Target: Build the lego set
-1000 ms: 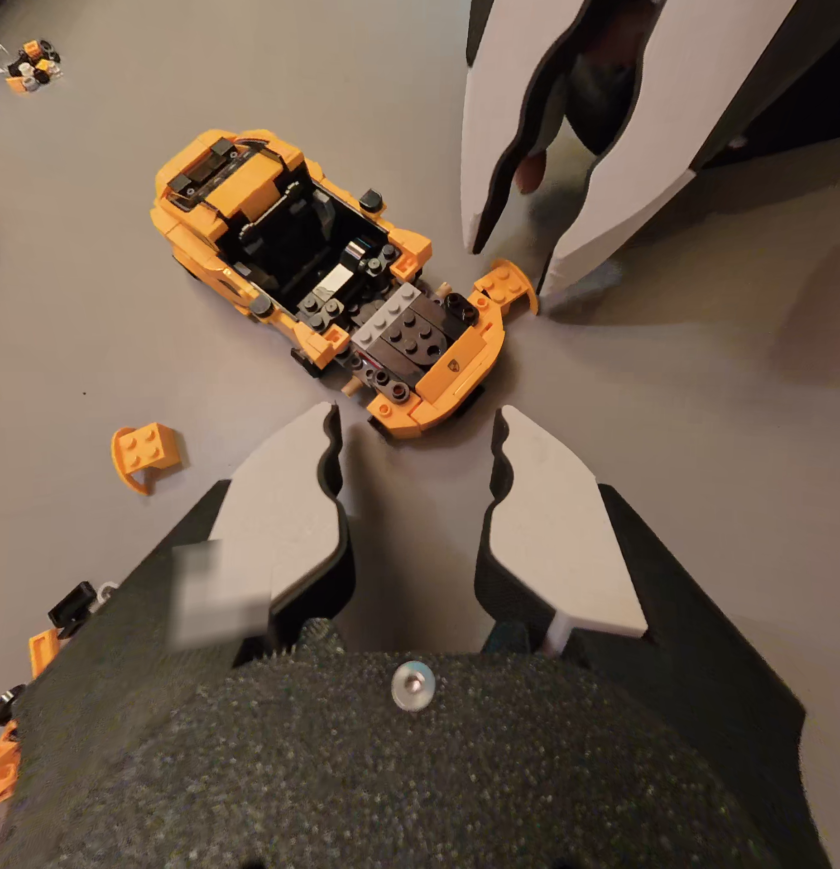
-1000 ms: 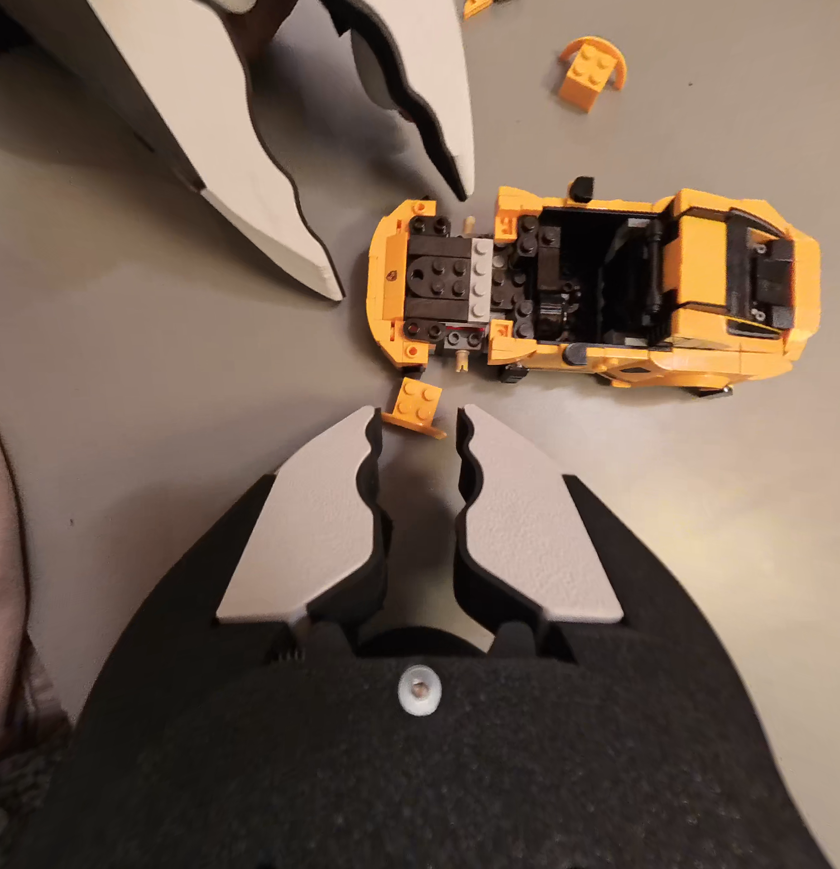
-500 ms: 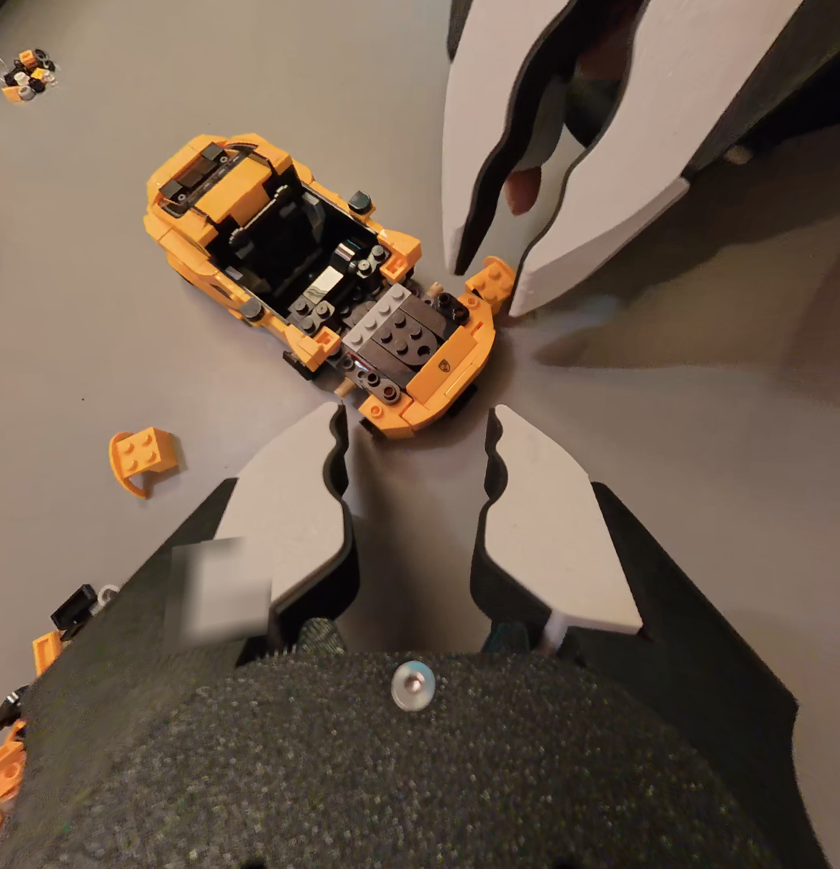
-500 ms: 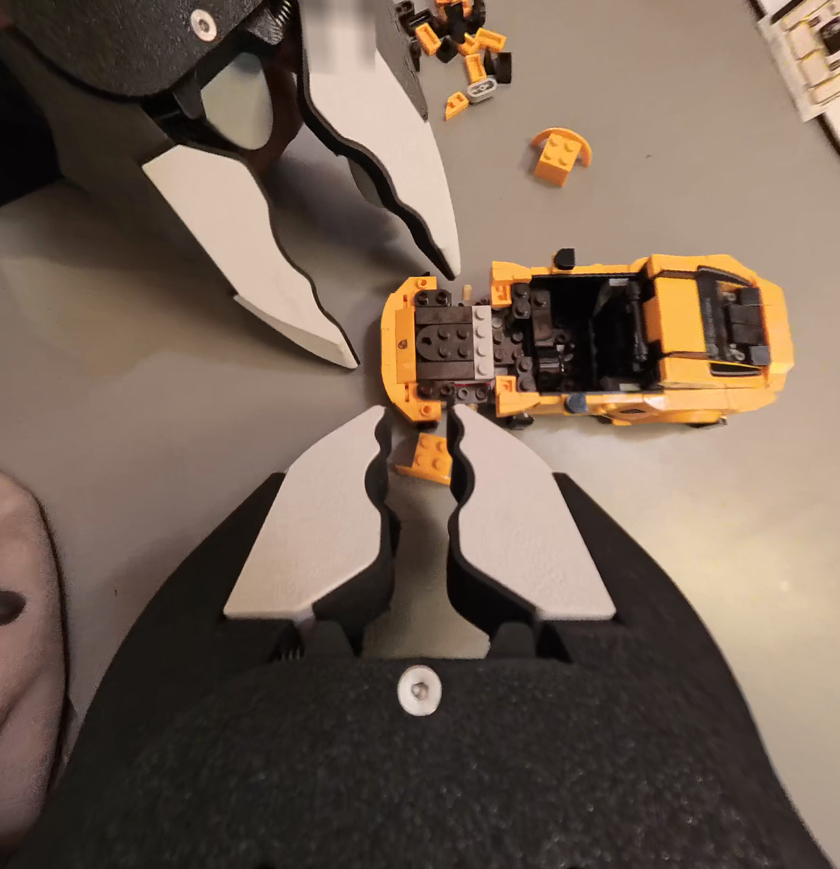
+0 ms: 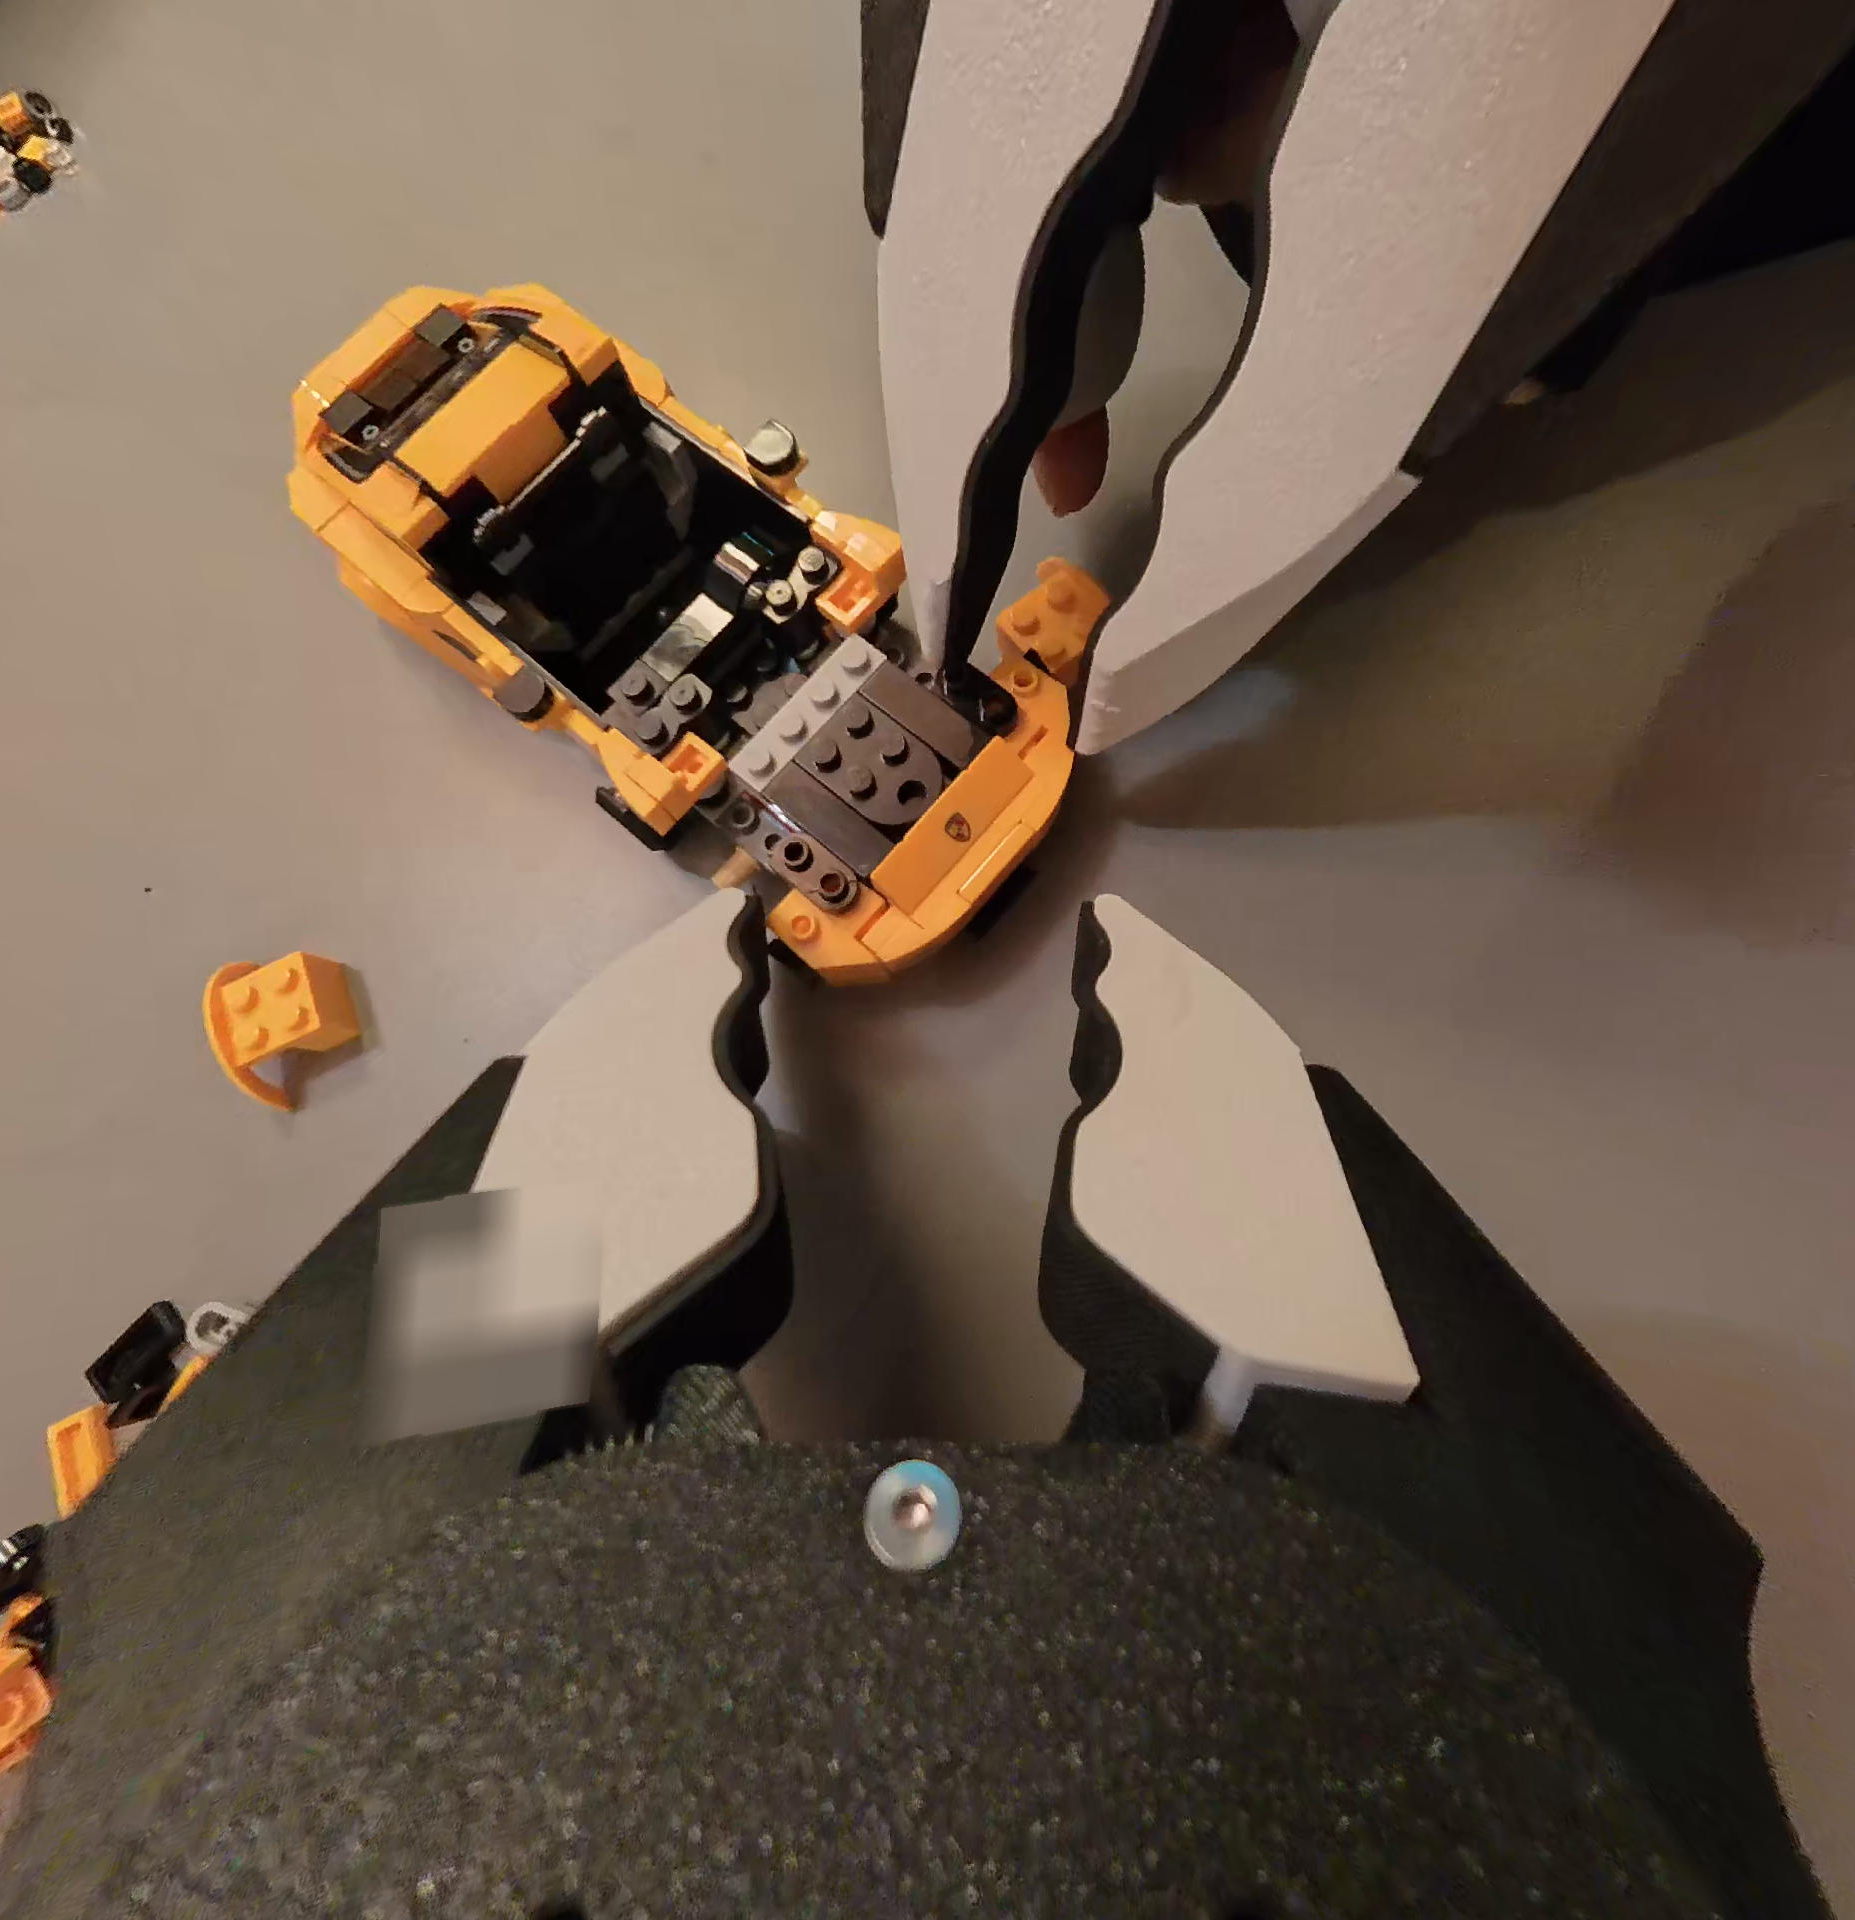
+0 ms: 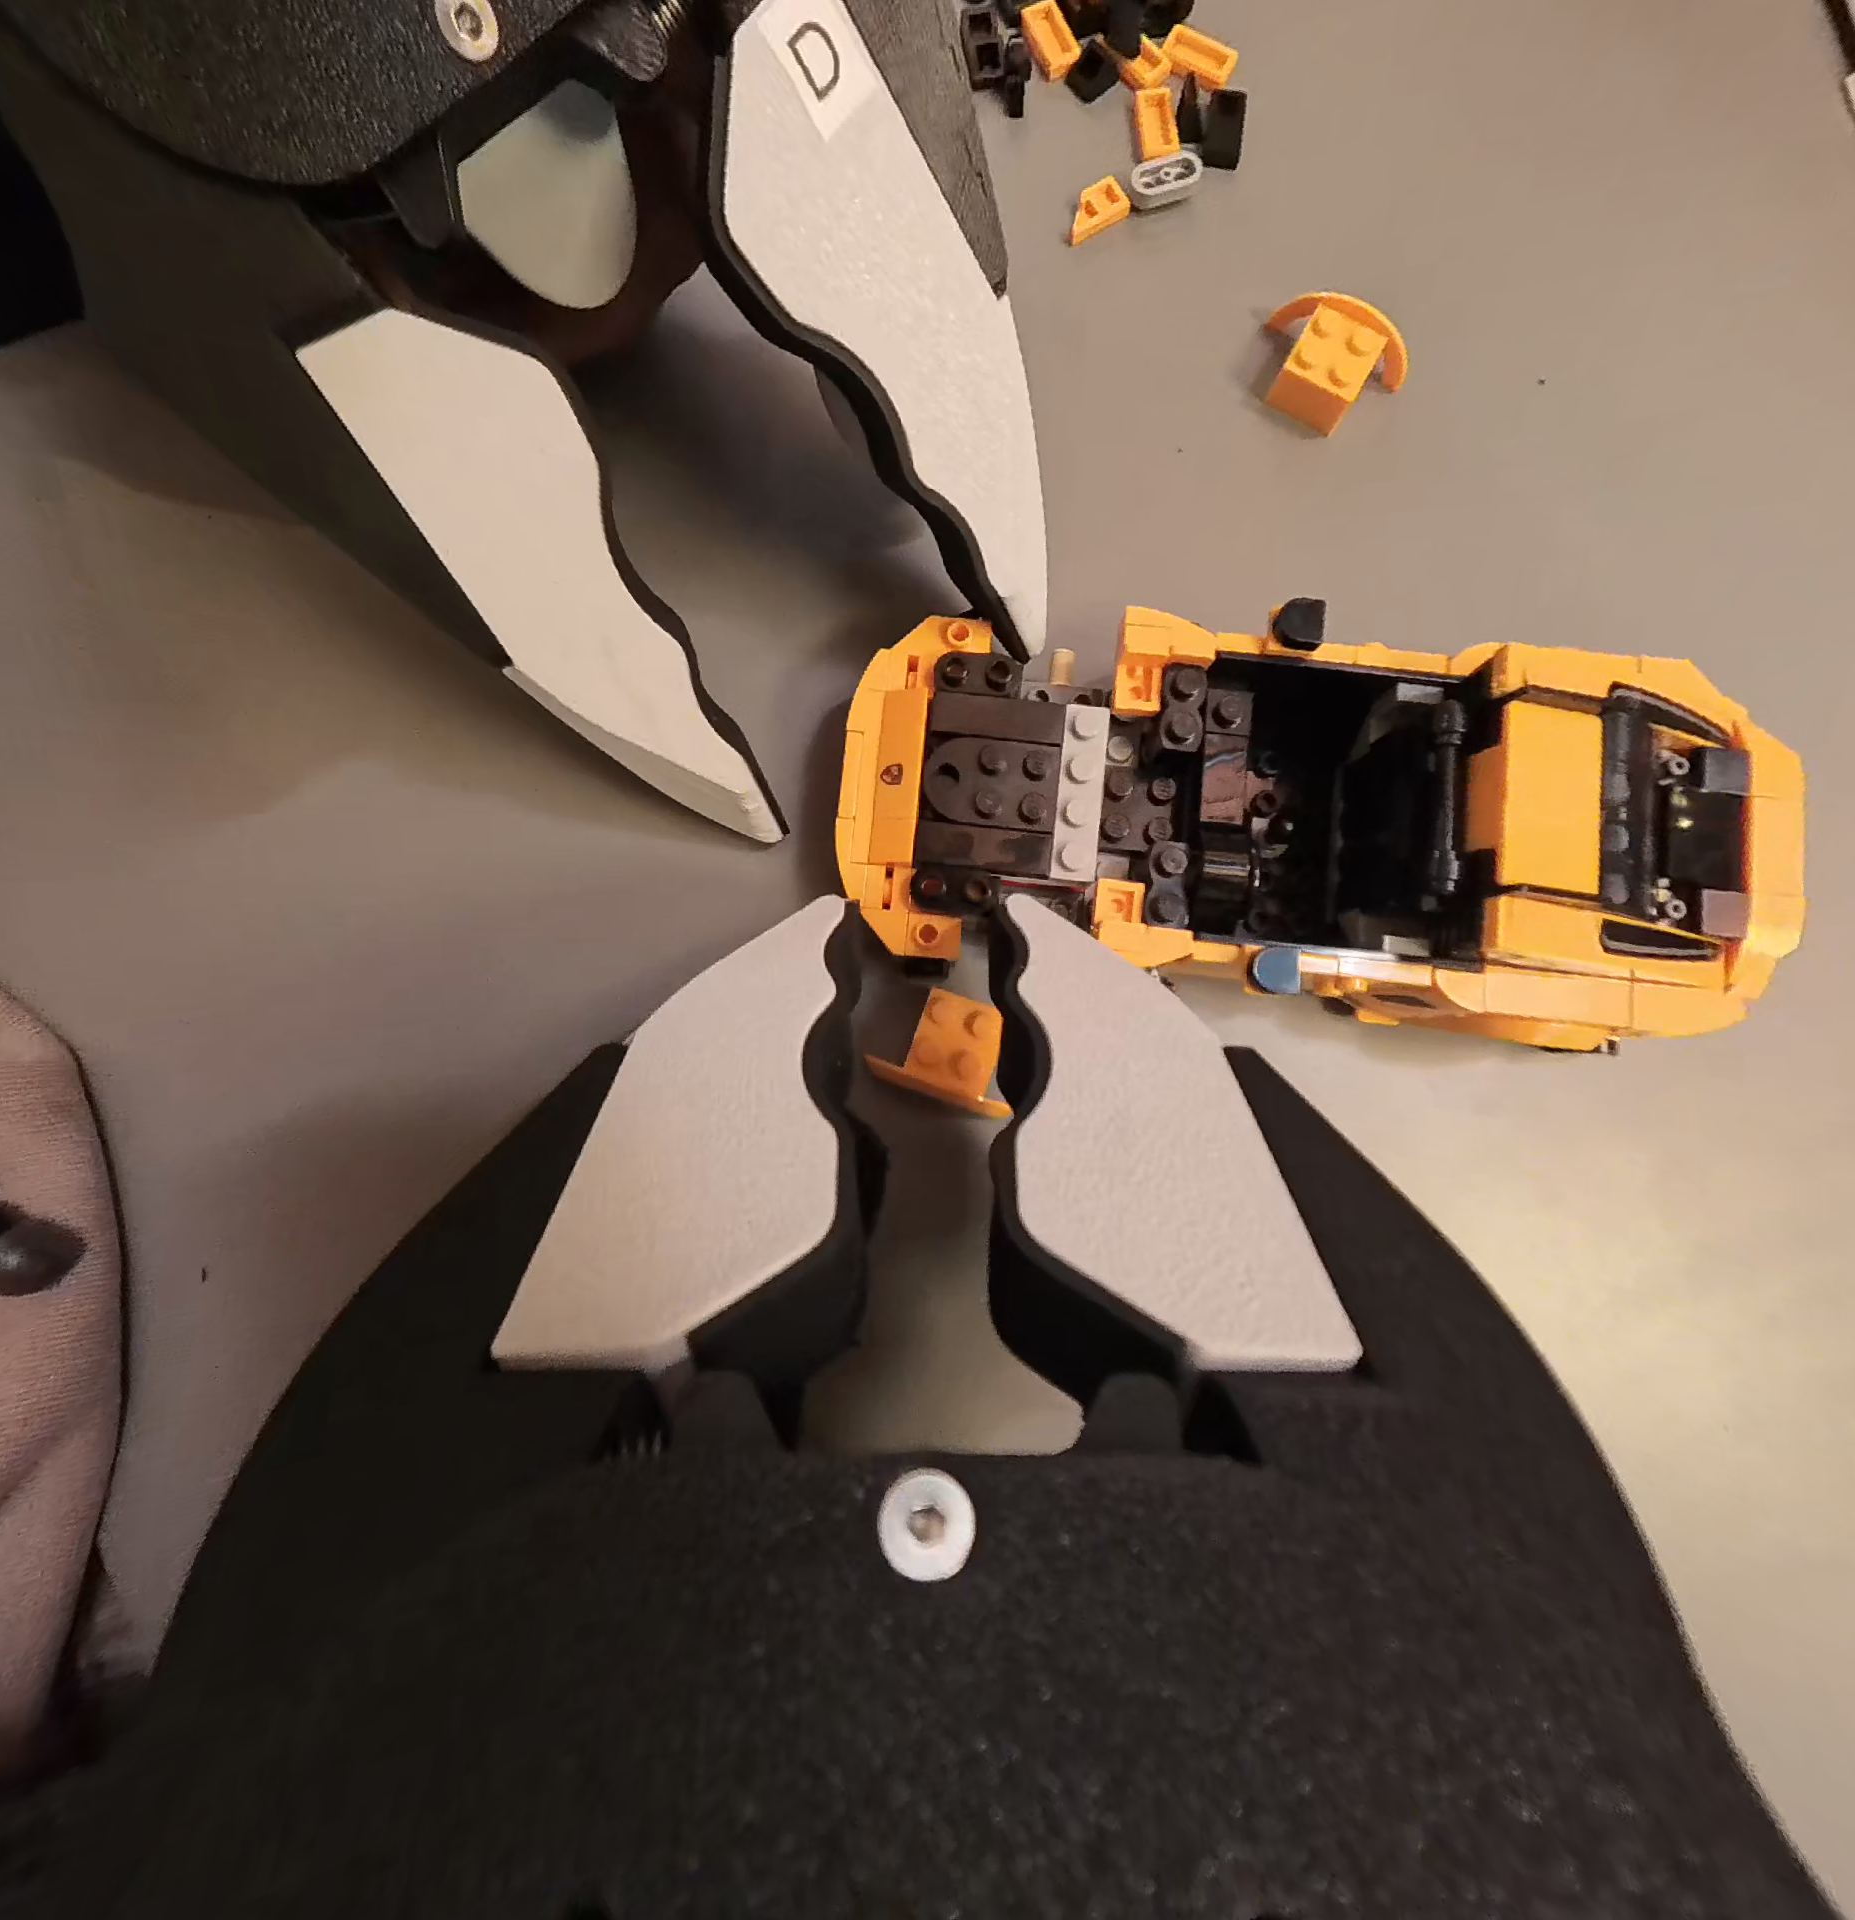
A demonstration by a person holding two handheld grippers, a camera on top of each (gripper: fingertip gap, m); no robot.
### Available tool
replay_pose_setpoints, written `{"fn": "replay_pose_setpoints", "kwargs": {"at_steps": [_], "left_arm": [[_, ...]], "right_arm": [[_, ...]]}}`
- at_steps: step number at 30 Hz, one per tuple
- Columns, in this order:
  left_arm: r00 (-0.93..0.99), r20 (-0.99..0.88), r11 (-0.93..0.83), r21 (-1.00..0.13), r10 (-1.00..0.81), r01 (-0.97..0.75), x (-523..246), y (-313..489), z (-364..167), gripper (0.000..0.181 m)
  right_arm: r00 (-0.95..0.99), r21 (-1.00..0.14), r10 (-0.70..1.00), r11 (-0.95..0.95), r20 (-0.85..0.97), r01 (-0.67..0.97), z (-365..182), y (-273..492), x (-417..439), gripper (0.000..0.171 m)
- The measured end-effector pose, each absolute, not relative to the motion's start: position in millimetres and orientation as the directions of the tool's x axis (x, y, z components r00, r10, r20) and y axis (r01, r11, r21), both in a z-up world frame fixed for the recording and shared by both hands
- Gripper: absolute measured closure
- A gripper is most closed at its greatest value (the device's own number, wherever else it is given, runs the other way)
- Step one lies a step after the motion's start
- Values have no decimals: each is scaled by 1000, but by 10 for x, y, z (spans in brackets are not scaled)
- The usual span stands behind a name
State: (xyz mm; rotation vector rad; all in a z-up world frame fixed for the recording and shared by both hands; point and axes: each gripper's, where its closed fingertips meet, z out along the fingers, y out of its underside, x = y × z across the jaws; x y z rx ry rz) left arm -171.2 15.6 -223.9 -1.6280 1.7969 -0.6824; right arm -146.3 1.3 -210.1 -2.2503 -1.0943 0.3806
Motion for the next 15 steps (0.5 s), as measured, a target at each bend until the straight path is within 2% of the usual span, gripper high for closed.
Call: {"fn": "replay_pose_setpoints", "kwargs": {"at_steps": [4,8,15], "left_arm": [[-49,-97,104,-725,-994,-681,-1718,159,-2238,126],[-44,-83,91,-737,-996,-670,-1726,183,-2221,135],[-39,-54,67,-756,-998,-651,-1707,186,-2219,131]], "right_arm": [[618,-633,787,-475,6,611,-2101,12,-1471,148],[619,-656,785,-476,-17,586,-2097,3,-1471,148],[624,-669,781,-460,8,584,-2095,-9,-1467,144]]}}
